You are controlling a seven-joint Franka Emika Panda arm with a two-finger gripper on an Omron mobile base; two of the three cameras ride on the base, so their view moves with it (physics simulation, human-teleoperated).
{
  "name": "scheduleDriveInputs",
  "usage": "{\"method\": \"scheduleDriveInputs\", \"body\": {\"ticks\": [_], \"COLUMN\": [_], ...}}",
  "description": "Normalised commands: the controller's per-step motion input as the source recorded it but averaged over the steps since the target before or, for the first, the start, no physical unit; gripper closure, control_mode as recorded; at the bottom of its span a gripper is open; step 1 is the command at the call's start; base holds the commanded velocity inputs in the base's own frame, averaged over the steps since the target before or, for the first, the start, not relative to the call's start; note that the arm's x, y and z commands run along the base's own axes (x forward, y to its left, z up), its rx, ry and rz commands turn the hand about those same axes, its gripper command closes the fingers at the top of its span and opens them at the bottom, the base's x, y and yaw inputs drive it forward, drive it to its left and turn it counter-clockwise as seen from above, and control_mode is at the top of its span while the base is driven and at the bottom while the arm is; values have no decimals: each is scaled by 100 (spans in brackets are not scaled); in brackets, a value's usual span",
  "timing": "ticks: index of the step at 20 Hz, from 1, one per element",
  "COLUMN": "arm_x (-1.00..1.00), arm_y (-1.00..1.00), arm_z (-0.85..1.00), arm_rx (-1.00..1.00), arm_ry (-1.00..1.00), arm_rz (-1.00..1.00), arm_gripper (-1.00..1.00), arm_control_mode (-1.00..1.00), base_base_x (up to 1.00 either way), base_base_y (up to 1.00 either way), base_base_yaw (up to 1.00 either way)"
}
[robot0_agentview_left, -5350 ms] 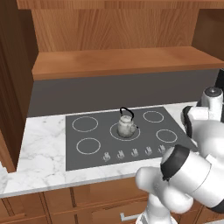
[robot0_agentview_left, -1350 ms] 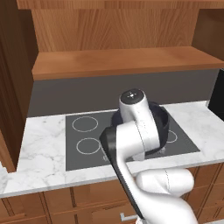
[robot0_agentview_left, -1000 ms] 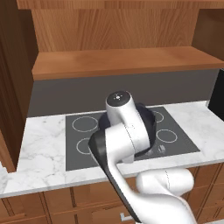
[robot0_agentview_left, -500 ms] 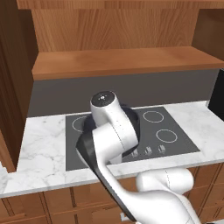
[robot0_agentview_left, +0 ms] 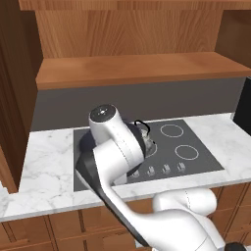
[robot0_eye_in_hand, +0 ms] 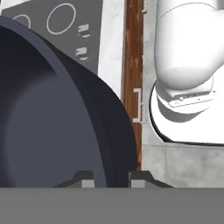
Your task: Pick the kettle from the cabinet and place it on a stove burner. Then pick the pot from the counter and place it on another stove burner. Finally, turn both burners on.
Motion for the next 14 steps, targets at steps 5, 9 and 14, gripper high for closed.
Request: {"method": "scheduleDriveInputs", "body": {"ticks": [5, 9, 14], "arm_x": [25, 31, 32], "arm_y": [26, 24, 19], "arm_z": [-7, -8, -5], "arm_rx": [0, 0, 0], "arm_ry": [3, 1, 0], "arm_rz": [4, 2, 0], "arm_gripper": [100, 100, 100], "arm_control_mode": [-100, -100, -100], "base_base_x": [0, 0, 0], "base_base_y": [0, 0, 0], "base_base_yaw": [0, 0, 0]}}
